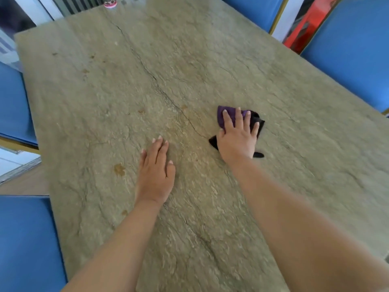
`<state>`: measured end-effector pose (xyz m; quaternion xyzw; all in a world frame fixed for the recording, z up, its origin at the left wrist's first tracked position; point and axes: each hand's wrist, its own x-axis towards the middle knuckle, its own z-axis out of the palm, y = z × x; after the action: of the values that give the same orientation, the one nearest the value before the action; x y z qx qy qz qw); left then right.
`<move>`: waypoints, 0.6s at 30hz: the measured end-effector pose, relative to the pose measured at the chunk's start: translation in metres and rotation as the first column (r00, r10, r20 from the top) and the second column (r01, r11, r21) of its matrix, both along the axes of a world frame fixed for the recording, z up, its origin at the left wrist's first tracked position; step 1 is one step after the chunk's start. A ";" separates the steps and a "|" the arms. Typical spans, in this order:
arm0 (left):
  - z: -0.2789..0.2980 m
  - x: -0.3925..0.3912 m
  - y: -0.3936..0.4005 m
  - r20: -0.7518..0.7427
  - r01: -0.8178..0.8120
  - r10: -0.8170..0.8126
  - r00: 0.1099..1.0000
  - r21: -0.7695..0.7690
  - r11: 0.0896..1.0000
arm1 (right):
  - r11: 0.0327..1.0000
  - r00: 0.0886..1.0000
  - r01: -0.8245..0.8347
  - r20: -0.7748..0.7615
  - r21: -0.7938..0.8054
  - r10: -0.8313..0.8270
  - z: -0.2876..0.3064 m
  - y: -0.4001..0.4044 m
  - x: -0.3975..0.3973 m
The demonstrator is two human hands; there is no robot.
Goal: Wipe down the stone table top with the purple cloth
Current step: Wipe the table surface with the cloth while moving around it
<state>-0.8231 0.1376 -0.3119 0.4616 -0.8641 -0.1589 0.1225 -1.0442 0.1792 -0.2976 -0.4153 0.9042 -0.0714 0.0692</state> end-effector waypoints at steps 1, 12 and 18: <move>-0.001 0.000 0.000 -0.020 0.001 -0.001 1.000 0.002 1.000 | 1.000 1.000 -0.017 -0.002 0.005 0.017 0.000 -0.002 0.016; 0.020 0.026 0.003 -0.231 0.153 -0.092 0.969 0.266 0.952 | 0.958 0.958 -0.285 0.034 -0.047 0.286 0.005 0.130 0.130; 0.042 0.084 0.005 0.129 0.406 -0.441 0.888 0.231 0.884 | 0.892 0.888 0.452 0.108 -0.015 -0.448 0.008 0.151 0.203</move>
<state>-0.7396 0.1431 -0.2695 0.2832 -0.9315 -0.2248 -0.0393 -0.8409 0.3305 -0.2896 -0.1917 0.9695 -0.1247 0.0885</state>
